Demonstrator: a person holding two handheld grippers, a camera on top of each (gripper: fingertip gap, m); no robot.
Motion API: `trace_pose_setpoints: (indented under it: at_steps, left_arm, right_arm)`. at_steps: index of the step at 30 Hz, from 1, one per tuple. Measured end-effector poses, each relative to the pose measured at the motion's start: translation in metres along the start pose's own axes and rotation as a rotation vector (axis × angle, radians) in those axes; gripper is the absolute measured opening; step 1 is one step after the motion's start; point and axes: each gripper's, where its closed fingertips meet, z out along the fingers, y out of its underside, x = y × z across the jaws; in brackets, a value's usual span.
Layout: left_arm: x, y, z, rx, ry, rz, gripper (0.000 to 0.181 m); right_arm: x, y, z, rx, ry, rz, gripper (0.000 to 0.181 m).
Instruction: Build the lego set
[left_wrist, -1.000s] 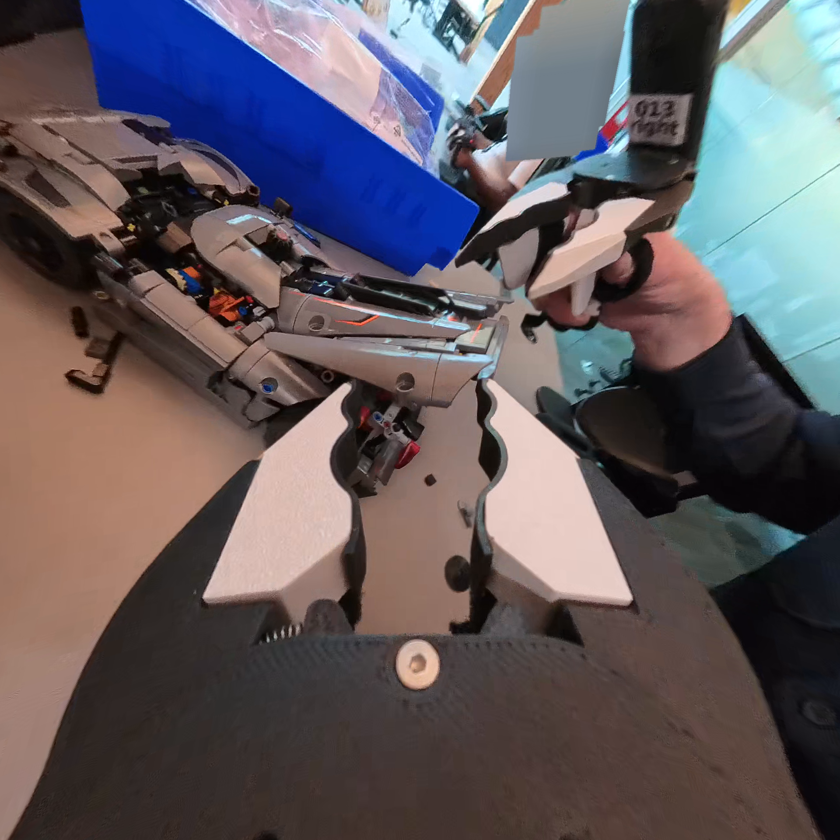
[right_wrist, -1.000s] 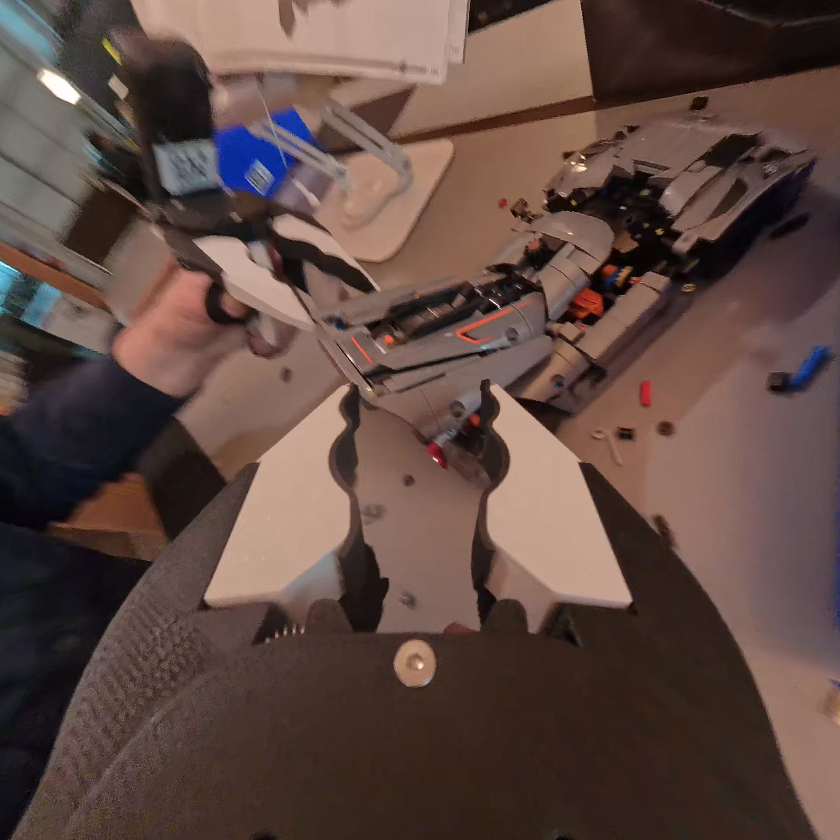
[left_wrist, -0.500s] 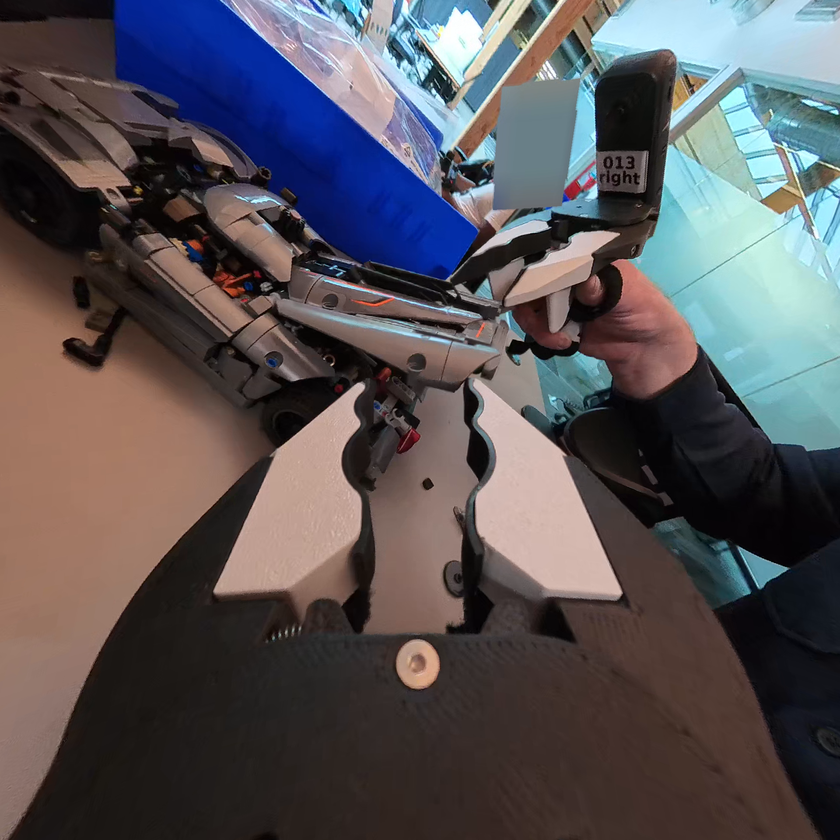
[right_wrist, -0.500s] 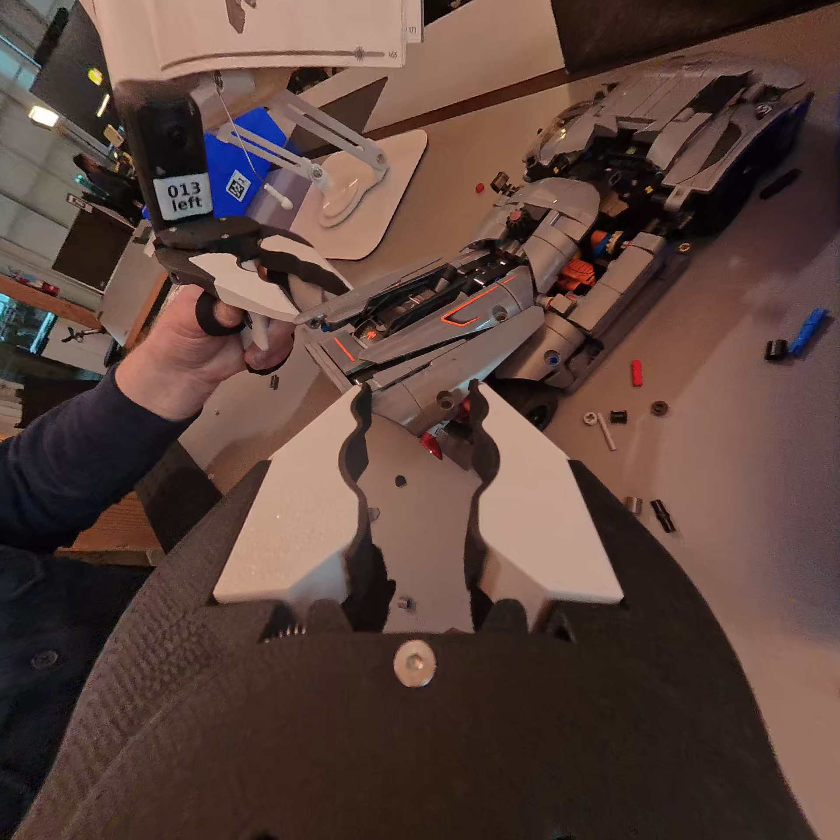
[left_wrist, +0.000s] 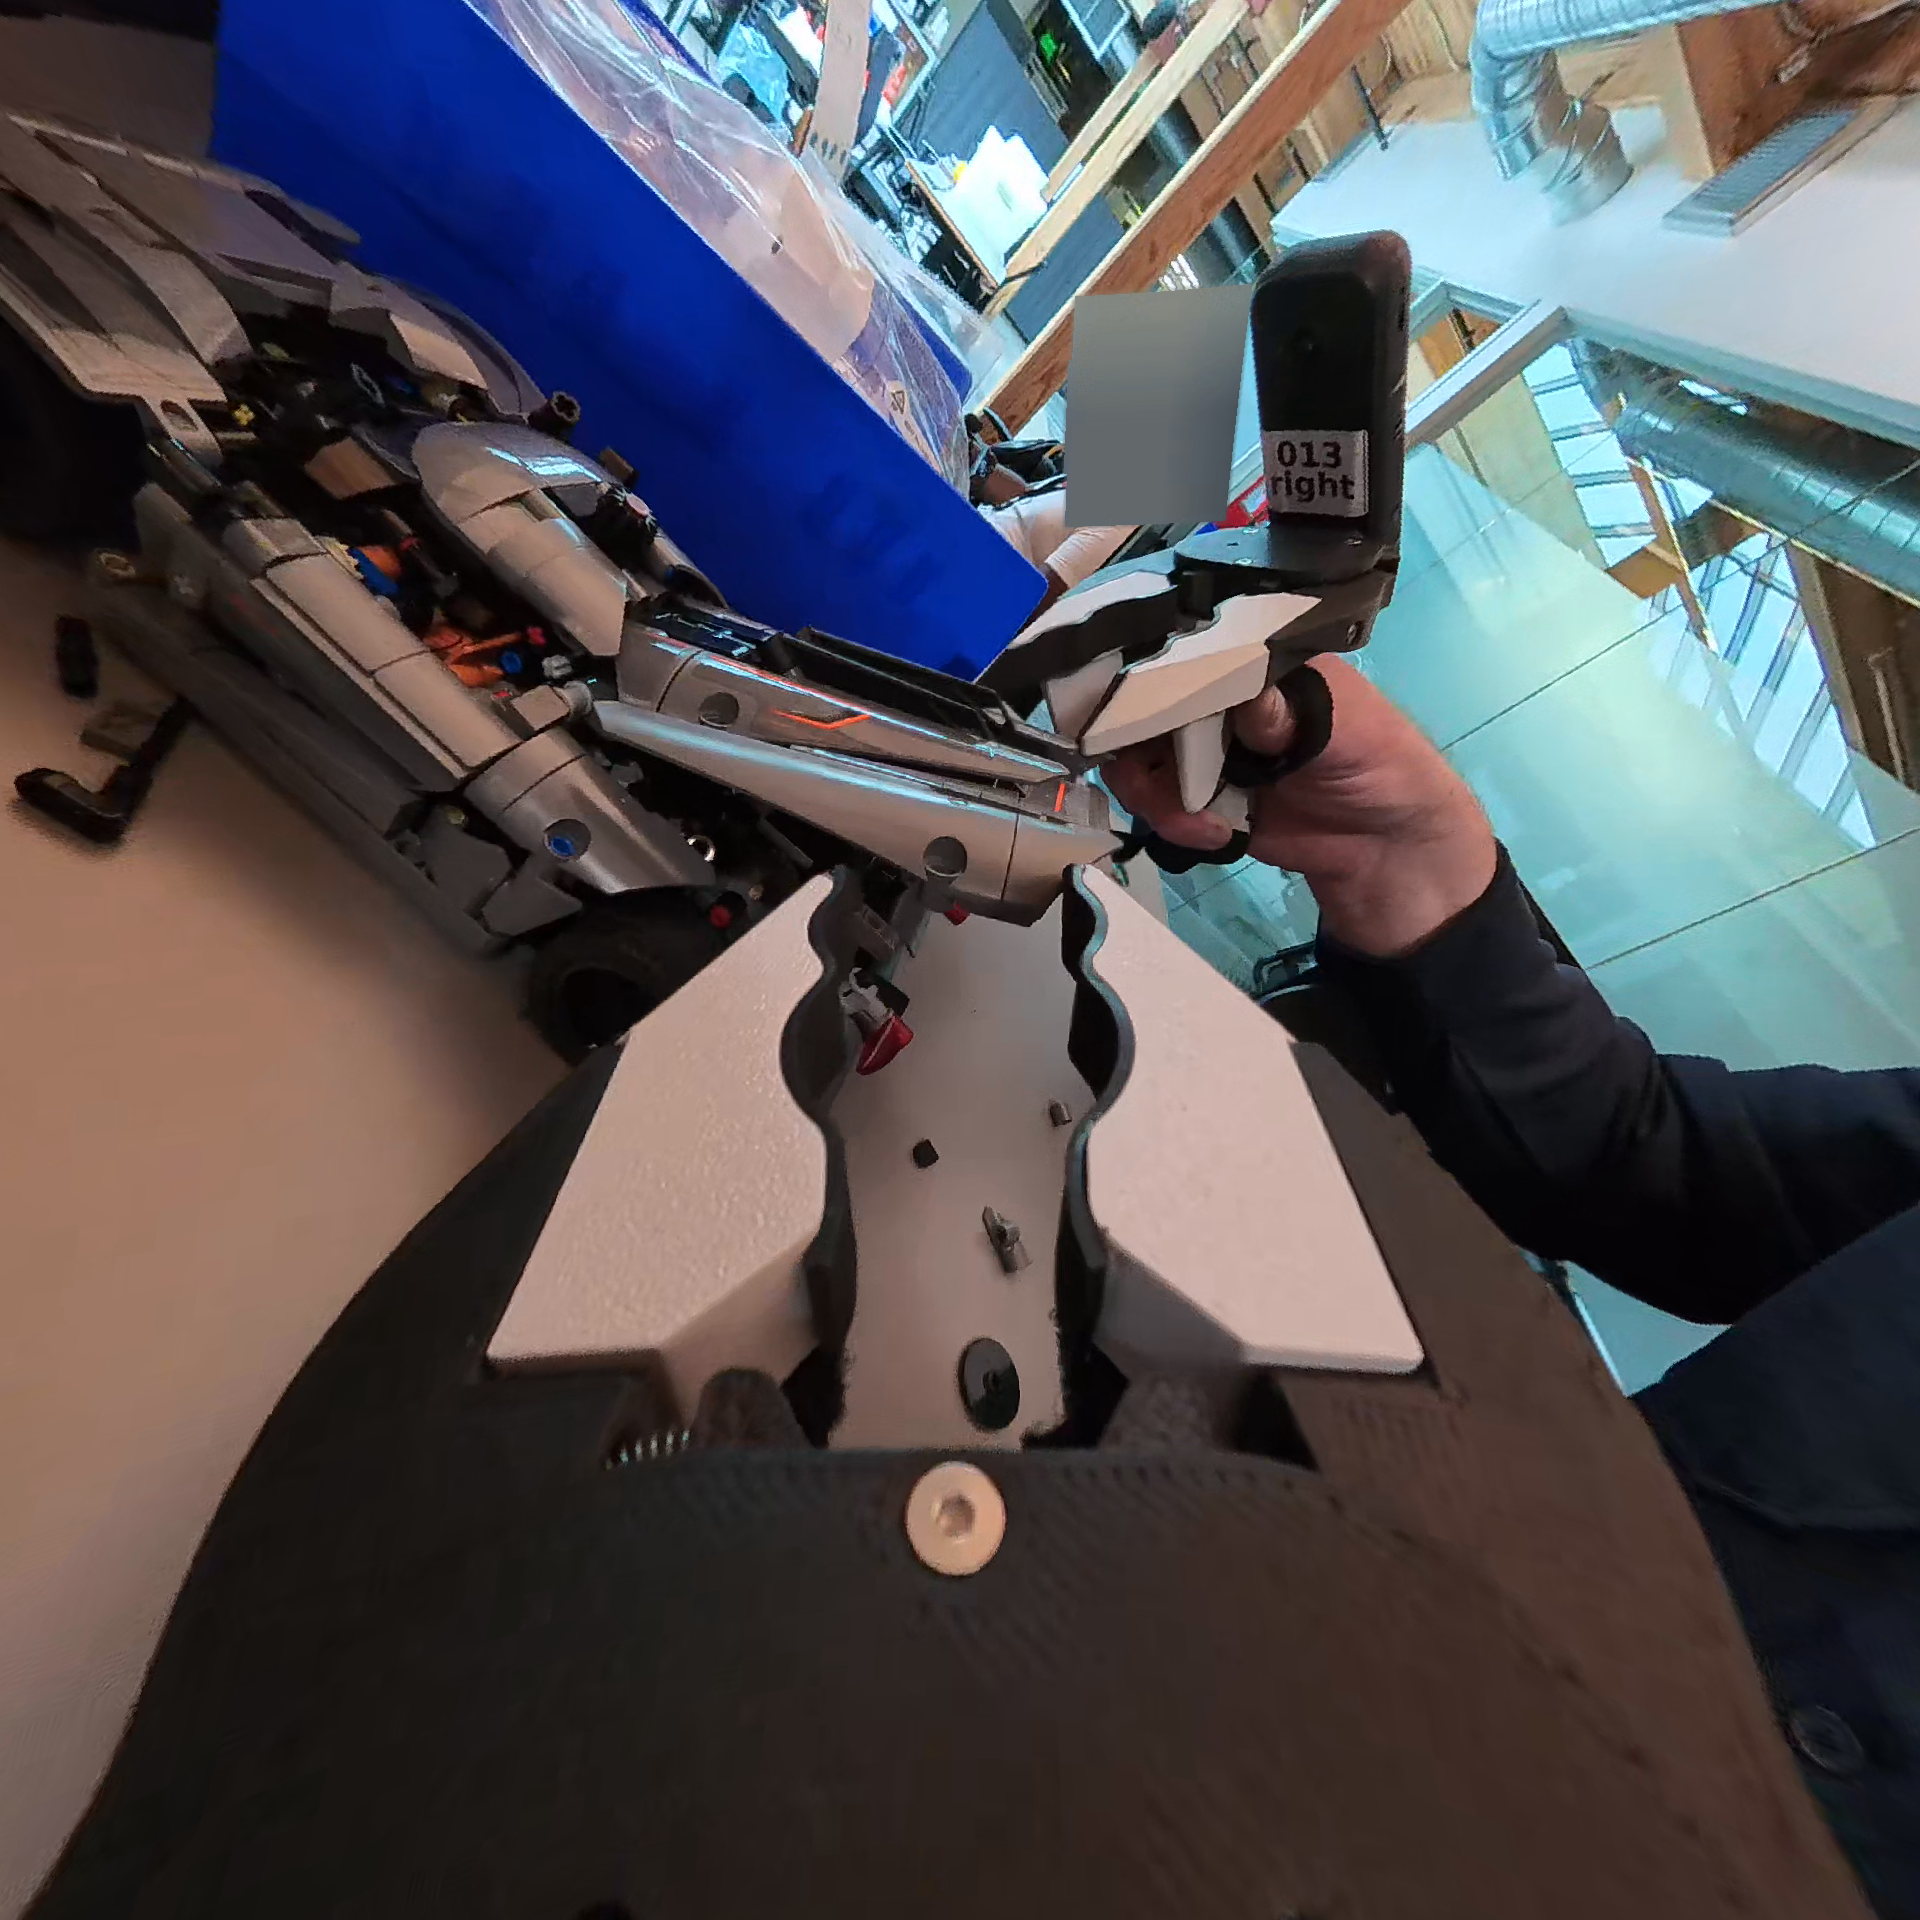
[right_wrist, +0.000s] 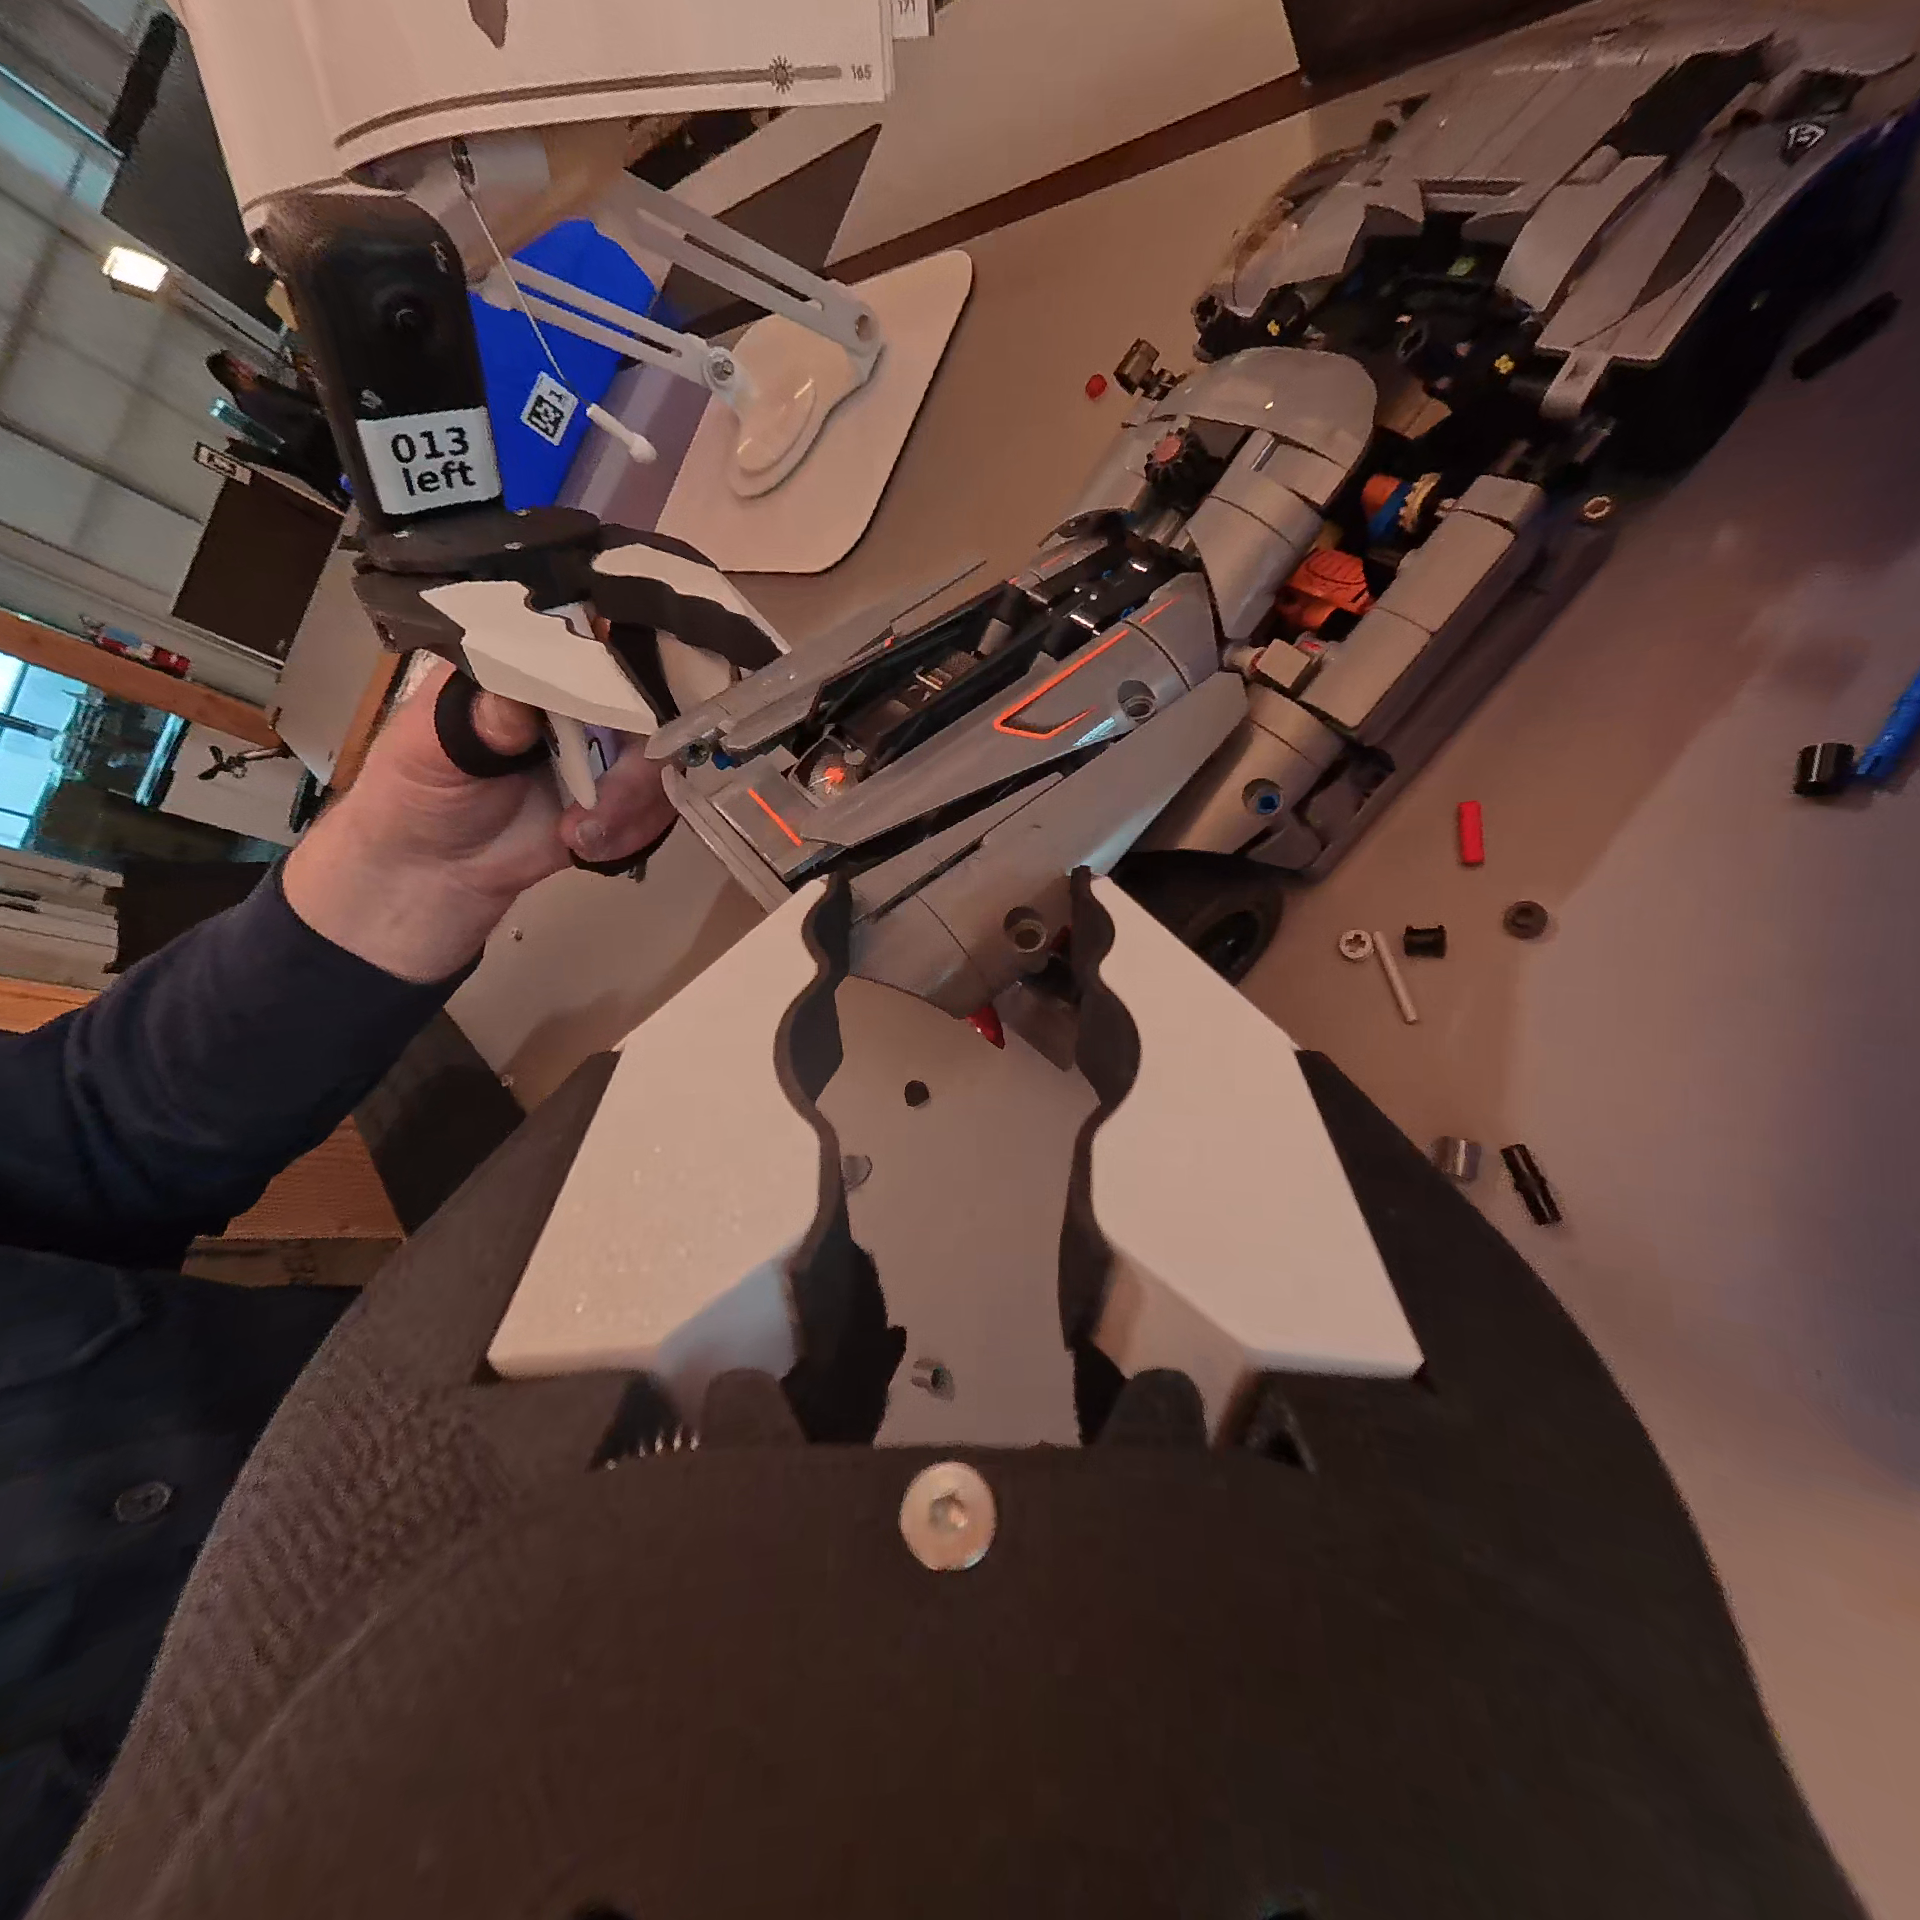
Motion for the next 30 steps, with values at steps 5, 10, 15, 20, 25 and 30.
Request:
trace_pose_setpoints:
  at_steps: [5, 10, 15, 20, 25, 30]
  left_arm:
    - [-0.004, 0.003, 0.001, -0.017, -0.007, -0.020, 0.035]
    - [-0.009, 0.012, 0.007, -0.036, -0.033, -0.009, 0.030]
    - [-0.010, 0.013, 0.010, -0.029, -0.045, -0.018, 0.033]
    - [-0.009, 0.005, -0.007, 0.018, -0.091, 0.103, 0.035]
    - [-0.001, 0.012, -0.010, -0.083, -0.224, 0.404, 0.045]
    - [0.004, 0.017, -0.004, -0.197, -0.352, 0.723, 0.045]
  right_arm:
    - [0.002, 0.002, 0.001, -0.019, 0.017, -0.017, 0.039]
    - [0.003, 0.013, 0.009, -0.060, 0.028, -0.039, 0.039]
    - [0.005, 0.013, 0.003, -0.038, 0.042, -0.048, 0.039]
    - [0.001, 0.007, -0.015, 0.007, 0.059, -0.143, 0.045]
    - [-0.023, 0.006, -0.029, 0.044, 0.103, -0.394, 0.051]
    - [-0.036, 0.017, -0.018, -0.008, 0.205, -0.822, 0.045]
